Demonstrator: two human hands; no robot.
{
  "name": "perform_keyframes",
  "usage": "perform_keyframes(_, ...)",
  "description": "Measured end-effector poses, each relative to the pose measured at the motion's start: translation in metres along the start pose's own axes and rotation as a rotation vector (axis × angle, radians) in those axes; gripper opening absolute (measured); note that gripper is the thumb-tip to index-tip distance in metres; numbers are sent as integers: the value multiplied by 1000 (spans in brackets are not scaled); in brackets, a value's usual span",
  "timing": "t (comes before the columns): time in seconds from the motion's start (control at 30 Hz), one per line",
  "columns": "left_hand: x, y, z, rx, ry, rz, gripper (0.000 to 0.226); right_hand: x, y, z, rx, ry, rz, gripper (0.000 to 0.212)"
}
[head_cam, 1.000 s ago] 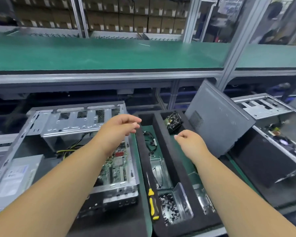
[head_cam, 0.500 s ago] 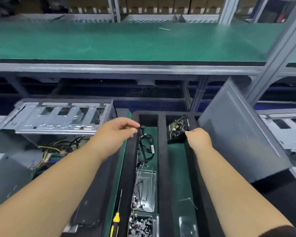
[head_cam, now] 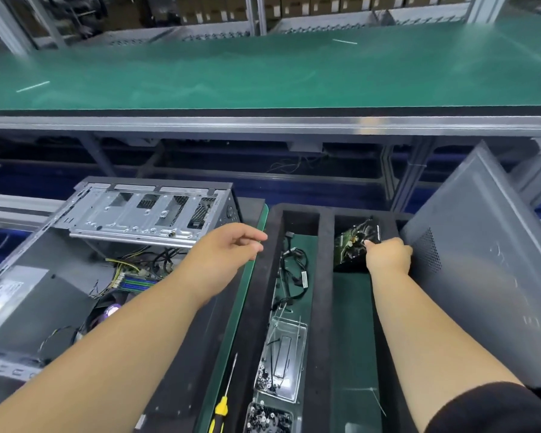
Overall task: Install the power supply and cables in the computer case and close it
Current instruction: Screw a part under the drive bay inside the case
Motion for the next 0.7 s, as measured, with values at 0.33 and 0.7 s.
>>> perform_keyframes(0.33,9,-2,3,19,-45,-56,22,27,-17,21,203,25,-193,24)
perform_keyframes(0.7,9,-19,0,3,-102,-29,23,120,-87,66,419,569,-133,12)
Point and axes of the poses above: each hand's wrist, its own y-axis towards the middle knuckle, its own x-axis out of the back of the hand, z = x × y, the point moved 5 cm from there along y, towards the middle knuckle, and after that the axes turned 9 degrees about -y, right-handed, at the moved point
